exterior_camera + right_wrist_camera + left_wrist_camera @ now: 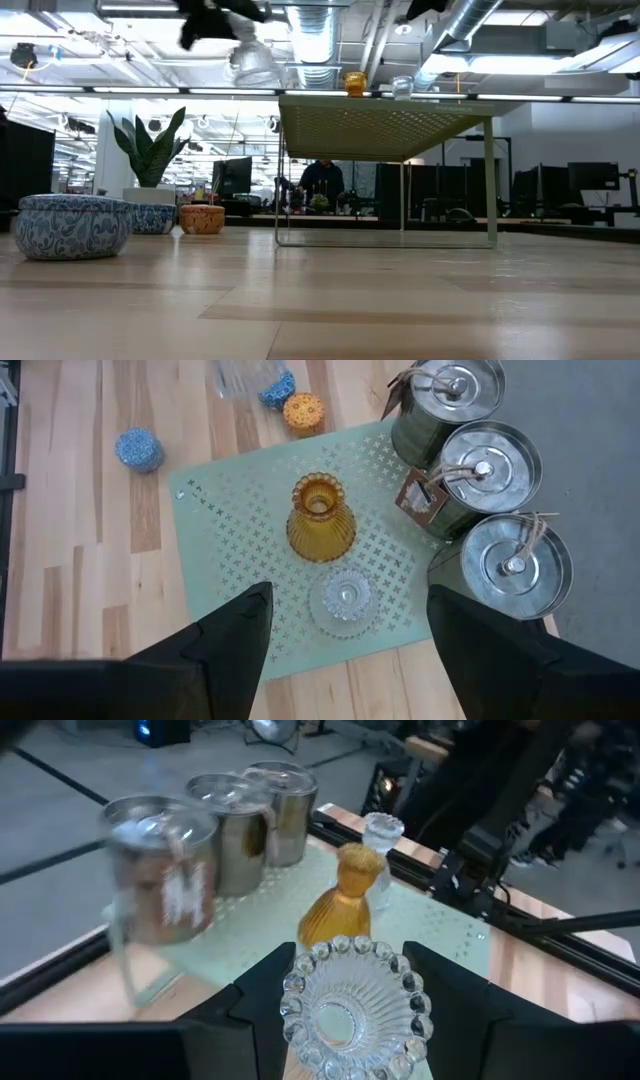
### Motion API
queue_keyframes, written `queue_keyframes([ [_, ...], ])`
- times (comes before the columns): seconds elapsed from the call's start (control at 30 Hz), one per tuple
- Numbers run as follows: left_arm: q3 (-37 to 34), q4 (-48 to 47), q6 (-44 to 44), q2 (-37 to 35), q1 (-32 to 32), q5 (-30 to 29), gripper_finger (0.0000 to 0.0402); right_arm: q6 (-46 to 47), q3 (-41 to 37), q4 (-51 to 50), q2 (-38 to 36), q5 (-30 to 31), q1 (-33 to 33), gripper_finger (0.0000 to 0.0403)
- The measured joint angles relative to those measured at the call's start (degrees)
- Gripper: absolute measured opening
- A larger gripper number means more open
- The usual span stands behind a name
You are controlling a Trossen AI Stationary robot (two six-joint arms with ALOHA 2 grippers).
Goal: Pick & Place candle stick holders
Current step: Put the transparent candle holder on the shelf
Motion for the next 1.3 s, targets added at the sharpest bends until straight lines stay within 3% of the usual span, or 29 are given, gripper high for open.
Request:
queue_keyframes([
  [0.2, 8.83, -0.09, 0.75, 12.1, 7.25, 12.18, 0.0169, 0.0, 0.0, 1.67, 0.02, 0.0, 0.0, 0.0256],
  [0.33, 12.92, 0.08, 2.58, 18.17, 8.89, 16.53, 0.0169, 0.0, 0.0, 1.99, 0.0, 0.0, 0.0, 0.0256],
  [0.47, 15.05, -0.08, 7.11, 21.81, 8.81, 16.82, 0.017, 0.02, 0.0, 2.15, 0.0, -0.02, 0.02, 0.0256],
  [0.73, 15.24, -2.26, 11.34, 22.21, 9.53, 14.86, 0.017, 0.02, 0.0, 2.22, 0.01, -0.02, 0.02, 0.0256],
  [1.3, 15.26, -3.53, 11.64, 24.07, 10.97, 16.66, 0.017, 0.0, 0.0, 2.32, 0.0, -0.07, 0.04, 0.0256],
])
